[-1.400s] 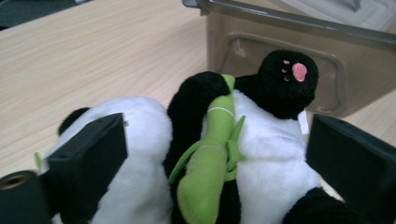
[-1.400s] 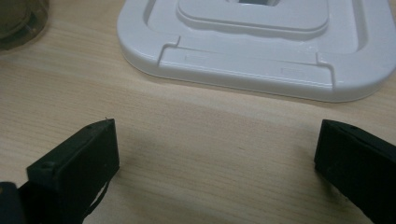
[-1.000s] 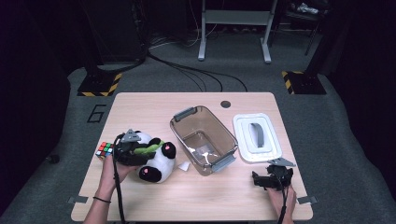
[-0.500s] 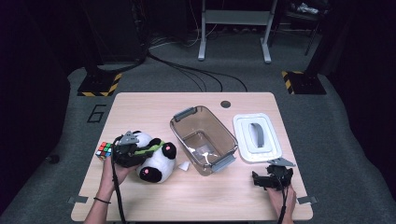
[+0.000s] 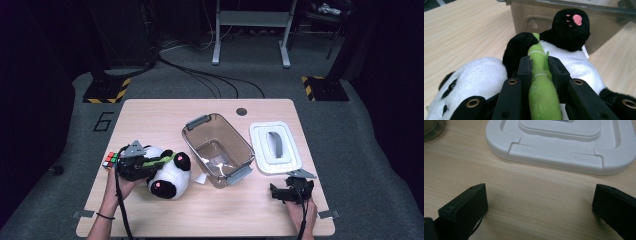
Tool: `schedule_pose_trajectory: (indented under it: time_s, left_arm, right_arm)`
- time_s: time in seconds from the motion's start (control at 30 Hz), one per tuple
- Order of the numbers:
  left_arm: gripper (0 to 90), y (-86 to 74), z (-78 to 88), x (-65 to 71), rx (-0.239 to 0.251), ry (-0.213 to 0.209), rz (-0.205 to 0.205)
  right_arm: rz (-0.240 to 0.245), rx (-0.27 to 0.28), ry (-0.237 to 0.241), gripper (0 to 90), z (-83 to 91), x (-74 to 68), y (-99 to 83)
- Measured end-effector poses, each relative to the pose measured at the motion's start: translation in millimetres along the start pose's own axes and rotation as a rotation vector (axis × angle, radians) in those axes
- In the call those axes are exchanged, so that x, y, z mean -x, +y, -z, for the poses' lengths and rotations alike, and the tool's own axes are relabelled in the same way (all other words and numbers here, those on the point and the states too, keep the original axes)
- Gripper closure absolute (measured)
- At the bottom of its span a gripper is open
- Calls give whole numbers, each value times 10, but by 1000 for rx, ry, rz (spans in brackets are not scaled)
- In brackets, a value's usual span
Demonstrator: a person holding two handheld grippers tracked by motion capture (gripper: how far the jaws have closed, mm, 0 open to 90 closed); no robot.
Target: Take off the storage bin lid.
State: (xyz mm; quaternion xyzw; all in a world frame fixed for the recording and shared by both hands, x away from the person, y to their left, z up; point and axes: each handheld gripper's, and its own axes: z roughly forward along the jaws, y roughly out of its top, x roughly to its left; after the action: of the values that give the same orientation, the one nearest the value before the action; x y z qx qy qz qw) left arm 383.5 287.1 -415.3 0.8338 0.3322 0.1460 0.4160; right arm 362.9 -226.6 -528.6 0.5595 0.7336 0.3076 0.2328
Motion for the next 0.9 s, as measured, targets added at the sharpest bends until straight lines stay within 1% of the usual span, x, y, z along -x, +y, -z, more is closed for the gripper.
schedule_pose_trajectory:
  time_s: [0.1, 0.23, 0.3, 0.47, 0.6, 0.9]
  left_arm:
    - [741, 21, 33, 22, 14, -6, -9]
    - [741, 63, 102, 59, 14, -8, -27]
    - [741, 83, 139, 73, 21, -7, -37]
    - [741, 127, 237, 79, 35, -14, -43]
    - [741, 160, 310, 75, 43, -8, -48]
    - [740, 238, 501, 59, 85, -13, -56]
  right_arm:
    - [0, 0, 0, 0, 0, 0, 0]
    - [0, 0, 0, 0, 0, 0, 0]
    - [0, 1, 0, 0, 0, 0, -1]
    - [-6, 3, -1, 0, -2, -5, 0]
    - [-6, 3, -1, 0, -2, -5, -1]
    - [-6, 4, -2, 0, -2, -6, -1]
